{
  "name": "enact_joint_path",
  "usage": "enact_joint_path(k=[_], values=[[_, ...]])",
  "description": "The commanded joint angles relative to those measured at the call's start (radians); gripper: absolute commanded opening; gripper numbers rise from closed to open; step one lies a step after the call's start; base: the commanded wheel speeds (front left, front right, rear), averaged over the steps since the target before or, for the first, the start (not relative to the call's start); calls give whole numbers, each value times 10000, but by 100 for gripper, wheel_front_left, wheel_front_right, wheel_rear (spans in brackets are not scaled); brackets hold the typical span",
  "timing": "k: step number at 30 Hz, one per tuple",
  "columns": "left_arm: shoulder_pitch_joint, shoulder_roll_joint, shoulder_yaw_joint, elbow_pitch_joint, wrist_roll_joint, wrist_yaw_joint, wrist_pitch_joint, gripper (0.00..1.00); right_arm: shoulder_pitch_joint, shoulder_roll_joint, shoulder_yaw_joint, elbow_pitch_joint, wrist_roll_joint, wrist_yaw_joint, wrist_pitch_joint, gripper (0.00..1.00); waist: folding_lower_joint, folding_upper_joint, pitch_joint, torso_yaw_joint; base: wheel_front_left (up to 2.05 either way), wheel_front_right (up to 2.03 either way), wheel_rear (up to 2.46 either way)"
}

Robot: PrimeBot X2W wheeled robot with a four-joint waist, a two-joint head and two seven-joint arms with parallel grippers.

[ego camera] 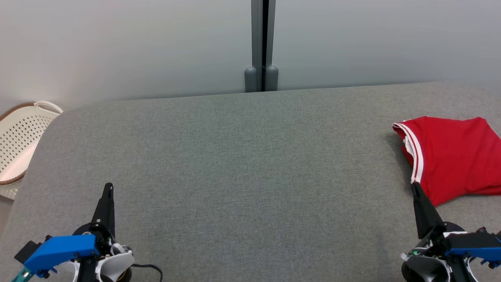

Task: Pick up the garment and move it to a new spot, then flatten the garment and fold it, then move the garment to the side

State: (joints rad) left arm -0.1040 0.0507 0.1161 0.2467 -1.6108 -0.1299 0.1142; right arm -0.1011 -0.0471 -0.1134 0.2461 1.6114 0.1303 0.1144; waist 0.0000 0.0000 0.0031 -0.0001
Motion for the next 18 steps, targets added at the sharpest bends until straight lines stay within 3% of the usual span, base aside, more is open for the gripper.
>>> enact_joint_path(k=[1,18], values=[[-93,-22,24,-45,-35,-41,37,0,-143,-58,-19,-31,30,7,25,0,0,0,0,1,0,0,0],[-92,-22,22,-46,-37,-41,35,0,-143,-59,-18,-31,31,7,23,0,0,0,0,1,0,0,0]])
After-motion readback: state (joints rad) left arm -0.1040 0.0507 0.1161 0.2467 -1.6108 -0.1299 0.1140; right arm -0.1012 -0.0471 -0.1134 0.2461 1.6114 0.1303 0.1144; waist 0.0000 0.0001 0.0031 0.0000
